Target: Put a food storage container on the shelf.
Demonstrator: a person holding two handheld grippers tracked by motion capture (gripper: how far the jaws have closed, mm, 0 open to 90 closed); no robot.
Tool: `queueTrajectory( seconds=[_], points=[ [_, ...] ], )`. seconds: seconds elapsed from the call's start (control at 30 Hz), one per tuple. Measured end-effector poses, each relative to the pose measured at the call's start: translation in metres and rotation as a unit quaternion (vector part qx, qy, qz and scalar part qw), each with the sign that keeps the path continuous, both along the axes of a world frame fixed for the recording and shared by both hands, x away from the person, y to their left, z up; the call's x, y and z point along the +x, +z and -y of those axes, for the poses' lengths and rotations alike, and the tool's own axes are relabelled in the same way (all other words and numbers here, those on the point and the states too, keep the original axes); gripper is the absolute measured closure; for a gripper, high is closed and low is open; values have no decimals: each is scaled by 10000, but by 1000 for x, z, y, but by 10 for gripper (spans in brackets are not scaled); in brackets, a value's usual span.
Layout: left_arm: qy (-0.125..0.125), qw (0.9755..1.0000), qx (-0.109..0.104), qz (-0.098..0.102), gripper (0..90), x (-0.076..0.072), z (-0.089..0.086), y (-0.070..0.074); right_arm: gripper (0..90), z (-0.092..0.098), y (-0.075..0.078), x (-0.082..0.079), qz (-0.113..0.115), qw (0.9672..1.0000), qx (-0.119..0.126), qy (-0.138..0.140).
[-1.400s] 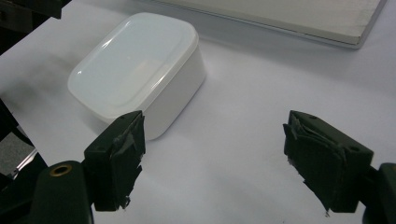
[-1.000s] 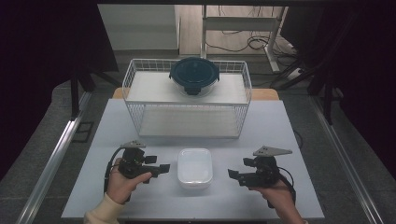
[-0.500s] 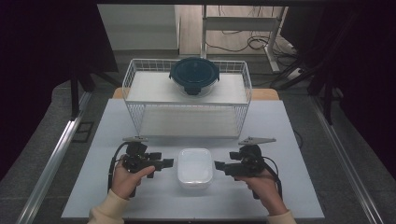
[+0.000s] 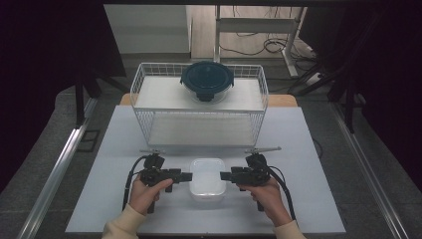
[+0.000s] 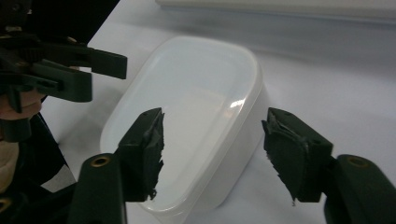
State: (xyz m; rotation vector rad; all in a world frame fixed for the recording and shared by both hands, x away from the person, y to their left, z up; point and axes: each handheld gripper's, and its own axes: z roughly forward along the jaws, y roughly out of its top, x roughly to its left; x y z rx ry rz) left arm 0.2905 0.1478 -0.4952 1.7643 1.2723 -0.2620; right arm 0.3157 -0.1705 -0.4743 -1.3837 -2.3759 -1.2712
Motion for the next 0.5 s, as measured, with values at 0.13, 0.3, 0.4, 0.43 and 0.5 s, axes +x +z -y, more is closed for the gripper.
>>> queueTrajectory(
  seconds=[0.13, 0.3, 0.4, 0.43, 0.5],
  points=[
    [-20, 9999, -117, -89, 348, 3, 1, -4, 438, 0, -7, 4, -183, 9998, 59, -23],
    [-31, 9986, -392, -363, 423, 7, 1, -14, 485, 2, -11, 6, -322, 9992, 230, -58],
    [-63, 9981, -456, -402, 437, 8, 1, -18, 508, 3, -12, 7, -368, 9989, 300, -55],
    [-81, 9980, -475, -417, 437, 9, 1, -18, 508, 3, -12, 7, -368, 9989, 300, -55],
    [-114, 9975, -547, -438, 461, 9, 2, -19, 528, 3, -13, 7, -467, 9982, 358, -64]
  ],
)
